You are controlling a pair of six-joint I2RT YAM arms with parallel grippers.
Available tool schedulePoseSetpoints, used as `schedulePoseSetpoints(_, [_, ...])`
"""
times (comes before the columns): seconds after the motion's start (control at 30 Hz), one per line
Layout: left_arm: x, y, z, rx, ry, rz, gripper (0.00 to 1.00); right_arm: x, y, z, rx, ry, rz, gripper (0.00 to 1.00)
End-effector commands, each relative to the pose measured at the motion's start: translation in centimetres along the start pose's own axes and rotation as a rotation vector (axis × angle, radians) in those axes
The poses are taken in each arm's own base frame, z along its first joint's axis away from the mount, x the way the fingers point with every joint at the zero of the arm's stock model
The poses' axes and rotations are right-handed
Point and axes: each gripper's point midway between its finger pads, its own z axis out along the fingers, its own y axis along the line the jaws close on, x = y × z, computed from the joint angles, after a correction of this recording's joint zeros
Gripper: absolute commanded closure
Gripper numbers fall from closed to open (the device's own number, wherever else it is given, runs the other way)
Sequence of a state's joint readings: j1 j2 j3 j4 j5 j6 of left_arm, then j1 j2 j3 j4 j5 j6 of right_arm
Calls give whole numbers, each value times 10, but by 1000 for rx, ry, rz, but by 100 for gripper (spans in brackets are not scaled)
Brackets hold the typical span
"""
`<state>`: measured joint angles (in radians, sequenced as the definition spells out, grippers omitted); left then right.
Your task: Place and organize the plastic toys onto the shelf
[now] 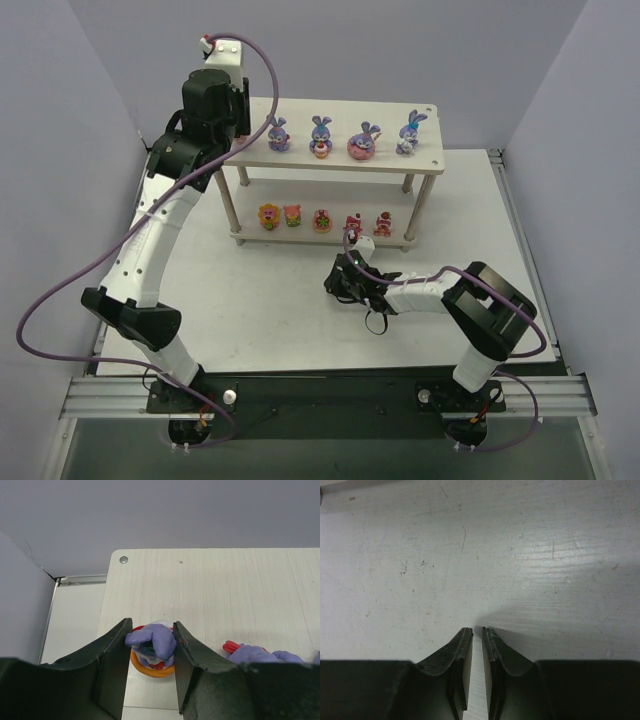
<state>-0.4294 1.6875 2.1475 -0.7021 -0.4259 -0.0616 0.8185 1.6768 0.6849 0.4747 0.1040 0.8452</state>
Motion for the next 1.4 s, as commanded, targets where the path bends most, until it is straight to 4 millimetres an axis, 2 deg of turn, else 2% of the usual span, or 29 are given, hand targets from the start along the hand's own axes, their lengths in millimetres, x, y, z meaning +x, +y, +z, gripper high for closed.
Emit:
schedulePoseSetpoints(0.0, [-13, 6, -7, -1, -19, 15, 100, 28, -38, 1, 121, 91, -36, 83])
schedulePoseSetpoints(0.3, [-9, 6, -6, -3, -9, 27, 99, 30, -39, 2, 122, 96, -38, 83])
schedulePoseSetpoints(0.47, [-10, 7, -6, -4, -23, 27, 88, 30, -39, 2, 124, 96, -37, 83])
schedulePoseSetpoints(0.87, [-9, 3, -10, 18, -31, 26, 72, 30, -39, 4, 127, 98, -37, 83])
schedulePoseSetpoints(1.0, [-9, 2, -11, 19, -31, 24, 62, 30, -39, 4, 125, 100, -38, 83])
schedulePoseSetpoints(1.27, [-12, 0, -14, 26, -42, 22, 49, 30, -39, 4, 126, 101, -37, 83])
schedulePoseSetpoints(1.37, [-14, -1, -15, 27, -46, 19, 47, 30, -40, 4, 128, 99, -36, 83])
